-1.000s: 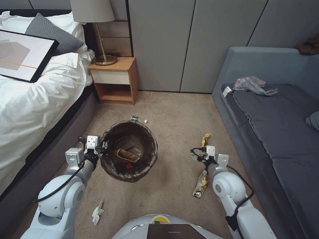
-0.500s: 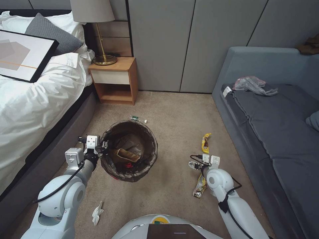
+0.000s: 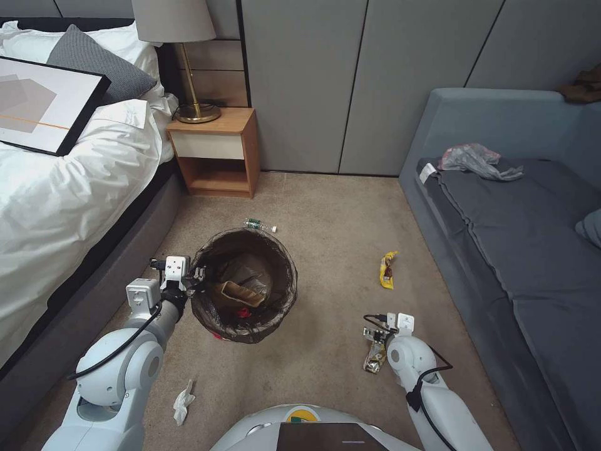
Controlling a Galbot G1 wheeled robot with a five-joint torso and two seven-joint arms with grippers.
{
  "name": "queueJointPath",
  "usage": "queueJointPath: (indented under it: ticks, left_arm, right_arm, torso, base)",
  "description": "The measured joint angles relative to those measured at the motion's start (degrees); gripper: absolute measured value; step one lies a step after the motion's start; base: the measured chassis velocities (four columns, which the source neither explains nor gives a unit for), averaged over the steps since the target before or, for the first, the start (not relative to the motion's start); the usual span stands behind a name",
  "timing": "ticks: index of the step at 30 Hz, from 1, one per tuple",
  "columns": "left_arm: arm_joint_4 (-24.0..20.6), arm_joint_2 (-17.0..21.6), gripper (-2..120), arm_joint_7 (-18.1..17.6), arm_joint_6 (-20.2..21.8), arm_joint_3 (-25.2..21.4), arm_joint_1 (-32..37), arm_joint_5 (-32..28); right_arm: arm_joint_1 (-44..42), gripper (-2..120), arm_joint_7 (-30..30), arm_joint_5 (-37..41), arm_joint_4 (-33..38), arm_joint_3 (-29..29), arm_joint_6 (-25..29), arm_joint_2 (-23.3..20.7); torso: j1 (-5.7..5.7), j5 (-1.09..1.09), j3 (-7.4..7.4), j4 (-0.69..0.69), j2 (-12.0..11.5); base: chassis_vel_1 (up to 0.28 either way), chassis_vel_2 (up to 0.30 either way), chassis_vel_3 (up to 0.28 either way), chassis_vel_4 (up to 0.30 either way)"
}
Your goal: Pick up the trash bin, then pick up the garbage from the floor and place it into the trash bin.
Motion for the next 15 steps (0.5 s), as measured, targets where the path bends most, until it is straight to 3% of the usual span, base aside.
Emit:
queueJointPath:
  ticks: [15]
  left_arm:
    - [0.16,0.20,0,0.14,0.00,0.02,-0.06,0.10]
  right_arm:
    - [3.77,100,-2.57,-1.17,-10.22,-1.37,1.64,0.67]
  torso:
    - [0.00,0.00,0.00,0.01,0.00]
  base:
    - [0.000,0.000,0.000,0.000]
